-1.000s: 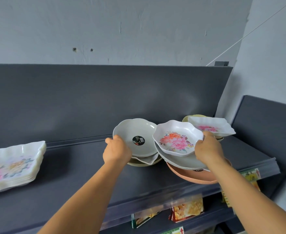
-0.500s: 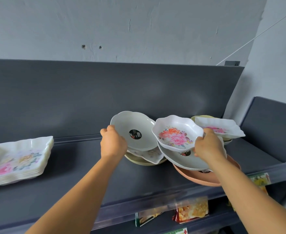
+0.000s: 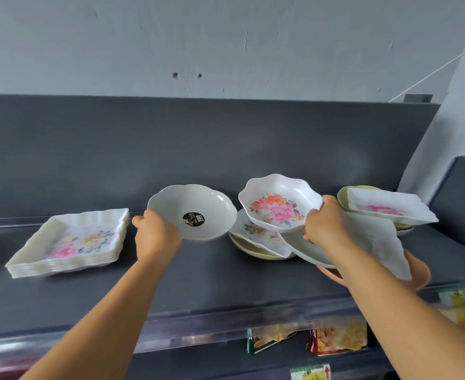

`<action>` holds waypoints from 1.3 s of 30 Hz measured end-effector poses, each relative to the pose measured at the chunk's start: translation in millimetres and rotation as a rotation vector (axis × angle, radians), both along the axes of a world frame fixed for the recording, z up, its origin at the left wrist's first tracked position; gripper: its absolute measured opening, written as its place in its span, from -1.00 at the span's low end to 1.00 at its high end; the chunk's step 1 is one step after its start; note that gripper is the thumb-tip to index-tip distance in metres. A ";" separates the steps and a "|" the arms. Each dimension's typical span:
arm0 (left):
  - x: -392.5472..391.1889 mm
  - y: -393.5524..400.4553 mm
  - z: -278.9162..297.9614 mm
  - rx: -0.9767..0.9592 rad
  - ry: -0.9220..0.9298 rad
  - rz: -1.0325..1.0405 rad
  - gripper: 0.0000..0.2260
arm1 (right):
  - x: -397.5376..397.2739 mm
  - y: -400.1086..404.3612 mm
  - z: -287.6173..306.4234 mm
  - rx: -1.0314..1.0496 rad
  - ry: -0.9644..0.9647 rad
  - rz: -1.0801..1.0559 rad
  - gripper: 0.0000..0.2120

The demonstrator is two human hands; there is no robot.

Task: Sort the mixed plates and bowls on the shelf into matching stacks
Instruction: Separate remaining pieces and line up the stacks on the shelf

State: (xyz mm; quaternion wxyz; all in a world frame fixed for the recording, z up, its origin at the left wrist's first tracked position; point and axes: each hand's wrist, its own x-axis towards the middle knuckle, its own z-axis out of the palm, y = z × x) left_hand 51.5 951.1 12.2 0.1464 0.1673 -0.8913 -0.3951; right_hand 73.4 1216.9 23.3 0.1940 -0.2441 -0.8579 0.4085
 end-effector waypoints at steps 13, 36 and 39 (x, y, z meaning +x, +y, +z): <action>12.9 -40.5 -33.1 -0.224 -0.119 -0.053 -0.71 | 2.6 -50.7 -1.9 0.029 0.037 0.073 -0.66; 19.9 -1.8 -0.9 0.149 0.022 -0.436 -0.78 | 27.5 -91.9 -10.7 0.049 0.061 0.226 -0.67; 19.1 6.9 3.3 0.287 -0.009 -0.422 -0.75 | 37.2 -78.5 -3.8 0.152 0.036 0.176 -0.69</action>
